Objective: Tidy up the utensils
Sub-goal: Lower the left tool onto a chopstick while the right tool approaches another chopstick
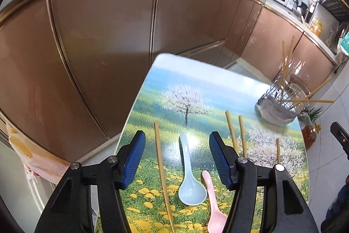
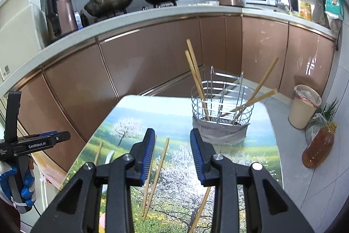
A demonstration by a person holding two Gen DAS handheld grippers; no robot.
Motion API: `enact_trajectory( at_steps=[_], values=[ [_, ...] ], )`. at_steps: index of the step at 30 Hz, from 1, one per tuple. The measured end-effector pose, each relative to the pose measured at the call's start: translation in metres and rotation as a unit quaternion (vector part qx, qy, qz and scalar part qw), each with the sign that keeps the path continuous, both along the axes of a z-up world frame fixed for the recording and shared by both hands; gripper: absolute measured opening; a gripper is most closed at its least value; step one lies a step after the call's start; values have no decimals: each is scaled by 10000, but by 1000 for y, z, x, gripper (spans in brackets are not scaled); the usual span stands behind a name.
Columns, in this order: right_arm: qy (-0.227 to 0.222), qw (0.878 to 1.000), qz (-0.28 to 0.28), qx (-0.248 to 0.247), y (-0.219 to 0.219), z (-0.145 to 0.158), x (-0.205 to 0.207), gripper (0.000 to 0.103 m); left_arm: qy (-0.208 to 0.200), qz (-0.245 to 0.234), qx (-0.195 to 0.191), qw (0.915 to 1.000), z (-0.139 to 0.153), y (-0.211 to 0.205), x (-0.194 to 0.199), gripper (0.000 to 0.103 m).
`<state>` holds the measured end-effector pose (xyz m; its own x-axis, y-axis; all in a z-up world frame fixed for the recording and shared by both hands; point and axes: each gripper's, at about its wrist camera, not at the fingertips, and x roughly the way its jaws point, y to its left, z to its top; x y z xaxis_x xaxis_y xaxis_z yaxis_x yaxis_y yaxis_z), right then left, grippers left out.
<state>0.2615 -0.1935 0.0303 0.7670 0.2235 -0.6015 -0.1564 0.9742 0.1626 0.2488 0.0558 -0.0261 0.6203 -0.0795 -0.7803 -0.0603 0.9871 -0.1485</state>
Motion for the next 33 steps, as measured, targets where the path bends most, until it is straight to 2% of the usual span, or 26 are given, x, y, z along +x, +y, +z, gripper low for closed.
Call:
enact_trajectory(
  at_steps=[10, 21, 33],
  values=[
    [618, 9978, 193, -101, 10, -44, 38, 32, 689, -469, 15, 9965, -37, -31, 43, 53],
    [1071, 9934, 381, -175, 15, -86, 69, 32, 1450, -941, -22, 9849, -83, -83, 100, 46],
    [1523, 9856, 684, -276, 25, -120, 99, 32, 1847, -1141, 208, 9759, -105, -122, 149, 46]
  ],
)
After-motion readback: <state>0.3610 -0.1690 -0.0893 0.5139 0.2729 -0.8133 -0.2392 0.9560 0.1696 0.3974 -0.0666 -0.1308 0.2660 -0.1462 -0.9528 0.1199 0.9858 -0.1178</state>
